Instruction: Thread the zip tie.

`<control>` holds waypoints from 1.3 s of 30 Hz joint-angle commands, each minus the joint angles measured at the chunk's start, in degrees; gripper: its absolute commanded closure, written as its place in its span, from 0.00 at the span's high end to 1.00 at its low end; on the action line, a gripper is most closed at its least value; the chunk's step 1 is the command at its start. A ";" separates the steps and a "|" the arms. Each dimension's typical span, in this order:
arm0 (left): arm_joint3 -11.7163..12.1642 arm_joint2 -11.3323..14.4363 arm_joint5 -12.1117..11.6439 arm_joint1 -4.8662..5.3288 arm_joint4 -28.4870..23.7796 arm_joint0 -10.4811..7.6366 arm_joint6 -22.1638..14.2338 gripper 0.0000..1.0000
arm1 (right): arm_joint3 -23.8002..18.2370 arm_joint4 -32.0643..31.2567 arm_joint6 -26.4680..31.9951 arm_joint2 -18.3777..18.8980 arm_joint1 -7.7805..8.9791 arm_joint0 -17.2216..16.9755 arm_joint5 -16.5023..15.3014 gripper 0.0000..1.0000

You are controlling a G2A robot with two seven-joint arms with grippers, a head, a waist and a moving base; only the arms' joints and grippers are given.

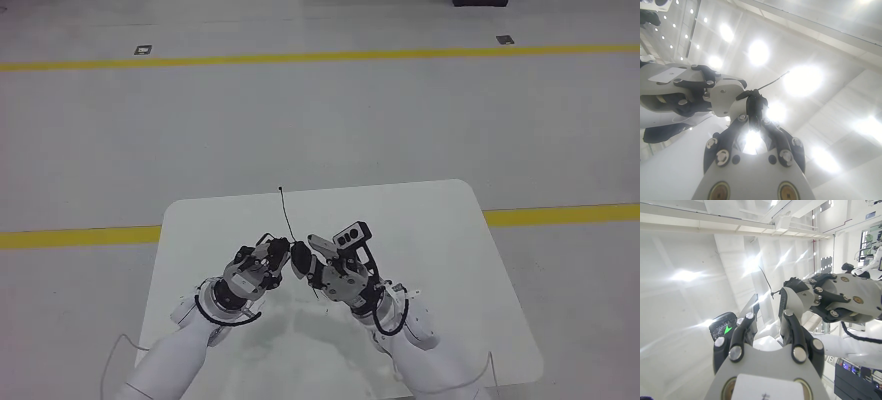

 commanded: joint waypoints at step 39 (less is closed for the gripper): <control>0.51 -0.81 1.03 -0.99 1.42 0.51 -0.34 0.00 | 0.89 -1.04 0.64 0.11 -0.76 -0.26 -0.03 0.13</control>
